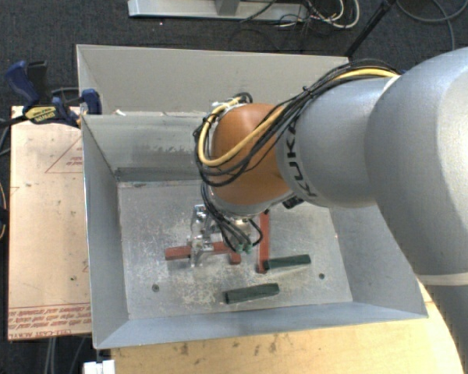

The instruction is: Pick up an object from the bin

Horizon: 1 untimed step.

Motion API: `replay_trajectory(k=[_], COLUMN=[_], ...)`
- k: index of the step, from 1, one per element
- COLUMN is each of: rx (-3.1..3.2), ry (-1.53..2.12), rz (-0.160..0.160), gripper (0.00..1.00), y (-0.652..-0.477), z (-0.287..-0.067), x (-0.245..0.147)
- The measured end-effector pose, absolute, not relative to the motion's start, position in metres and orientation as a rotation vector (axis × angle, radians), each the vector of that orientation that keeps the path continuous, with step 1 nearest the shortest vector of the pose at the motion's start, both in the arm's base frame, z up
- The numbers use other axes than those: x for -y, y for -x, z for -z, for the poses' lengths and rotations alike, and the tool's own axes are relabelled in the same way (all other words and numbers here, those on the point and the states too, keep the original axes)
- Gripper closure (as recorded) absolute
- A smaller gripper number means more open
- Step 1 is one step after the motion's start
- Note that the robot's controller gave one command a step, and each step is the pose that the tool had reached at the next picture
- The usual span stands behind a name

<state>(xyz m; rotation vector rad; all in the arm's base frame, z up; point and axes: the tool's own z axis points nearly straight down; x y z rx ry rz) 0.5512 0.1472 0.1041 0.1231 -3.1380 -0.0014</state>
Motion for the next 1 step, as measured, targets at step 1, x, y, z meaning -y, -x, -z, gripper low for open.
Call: replay_trajectory(k=[1], rx=[3.143], ry=[-0.09], rz=[0.001], gripper=[1.0], y=[-0.5487], z=[-0.2545], x=[-0.1165])
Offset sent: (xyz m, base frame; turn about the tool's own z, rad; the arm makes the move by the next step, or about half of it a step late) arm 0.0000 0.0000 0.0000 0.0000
